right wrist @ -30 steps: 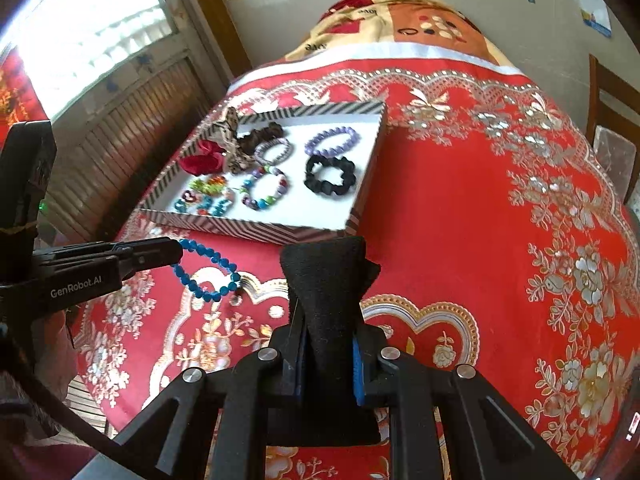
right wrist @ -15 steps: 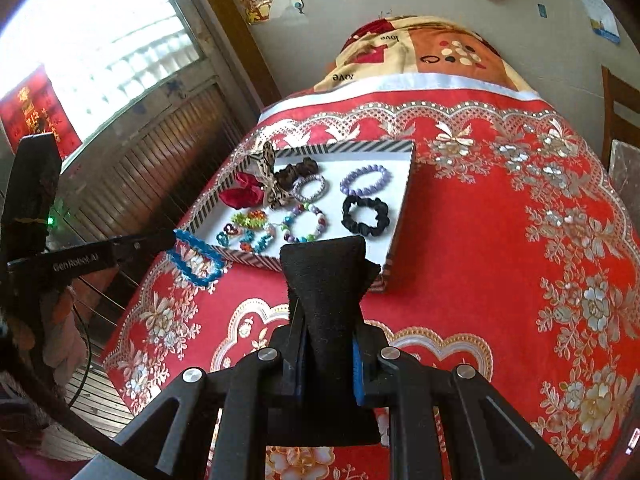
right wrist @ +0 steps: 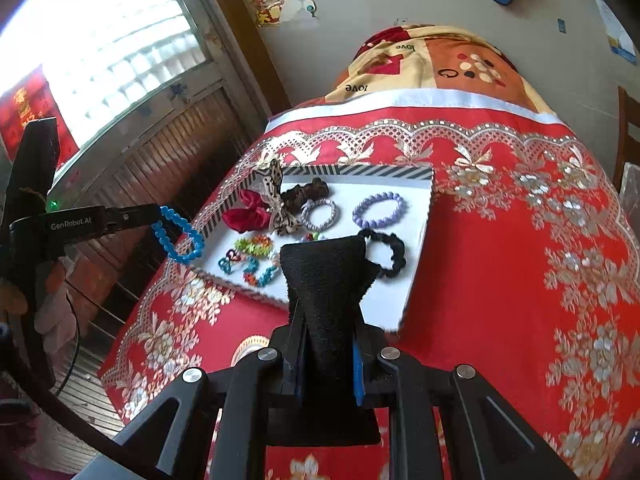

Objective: Organize jewelry
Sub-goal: 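Lower the blue bracelet and black scrunchie into the tray and open both tools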

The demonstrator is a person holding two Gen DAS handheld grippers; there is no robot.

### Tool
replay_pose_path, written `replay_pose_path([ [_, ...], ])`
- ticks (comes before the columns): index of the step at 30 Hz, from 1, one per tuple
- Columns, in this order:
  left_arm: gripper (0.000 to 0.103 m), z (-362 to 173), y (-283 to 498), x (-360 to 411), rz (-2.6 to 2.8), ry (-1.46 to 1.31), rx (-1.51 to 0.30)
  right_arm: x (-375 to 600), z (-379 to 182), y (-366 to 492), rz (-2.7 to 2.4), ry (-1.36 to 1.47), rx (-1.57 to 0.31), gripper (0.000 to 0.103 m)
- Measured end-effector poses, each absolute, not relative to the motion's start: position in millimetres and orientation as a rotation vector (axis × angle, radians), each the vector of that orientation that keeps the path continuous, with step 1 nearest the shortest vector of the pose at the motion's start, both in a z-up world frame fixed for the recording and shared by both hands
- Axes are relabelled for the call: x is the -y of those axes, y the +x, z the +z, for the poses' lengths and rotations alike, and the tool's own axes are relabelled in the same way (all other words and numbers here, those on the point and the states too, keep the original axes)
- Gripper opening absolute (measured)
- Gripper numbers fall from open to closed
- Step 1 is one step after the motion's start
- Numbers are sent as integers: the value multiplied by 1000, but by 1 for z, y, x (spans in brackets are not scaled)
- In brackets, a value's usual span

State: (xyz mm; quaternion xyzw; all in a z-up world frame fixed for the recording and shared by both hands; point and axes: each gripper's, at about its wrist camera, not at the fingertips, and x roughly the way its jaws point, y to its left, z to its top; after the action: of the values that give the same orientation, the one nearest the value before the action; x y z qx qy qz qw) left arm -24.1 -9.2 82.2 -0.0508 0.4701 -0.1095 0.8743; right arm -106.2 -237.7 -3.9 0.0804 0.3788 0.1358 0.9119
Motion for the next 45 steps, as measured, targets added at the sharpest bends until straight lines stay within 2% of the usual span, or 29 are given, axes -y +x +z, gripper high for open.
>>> replay_pose_path([
  [9,7,51,26,-6,-161,-113,-1032,234,-15,-49,278,150,-830,16],
  [19,7,3,50,-33,-80,-136,-1130,219,-52,11,300,100,-932,16],
  [27,7,-18,52,-30,-54,-105,-1151,215,-83,15,262,79,-1011,16],
  [29,9,-20,53,-29,-56,-110,-1149,218,-81,14,254,97,-1005,17],
  [30,13,-21,53,-28,-64,-123,-1154,218,-81,13,251,100,-1006,24],
  [31,23,-22,55,-27,-67,-128,-1157,217,-80,13,250,102,-1006,33],
  [33,35,-22,55,-24,-61,-124,-1154,218,-77,11,262,126,-993,35],
  [45,35,-1,32,-10,-36,-87,-1085,209,-48,-10,233,161,-898,40],
])
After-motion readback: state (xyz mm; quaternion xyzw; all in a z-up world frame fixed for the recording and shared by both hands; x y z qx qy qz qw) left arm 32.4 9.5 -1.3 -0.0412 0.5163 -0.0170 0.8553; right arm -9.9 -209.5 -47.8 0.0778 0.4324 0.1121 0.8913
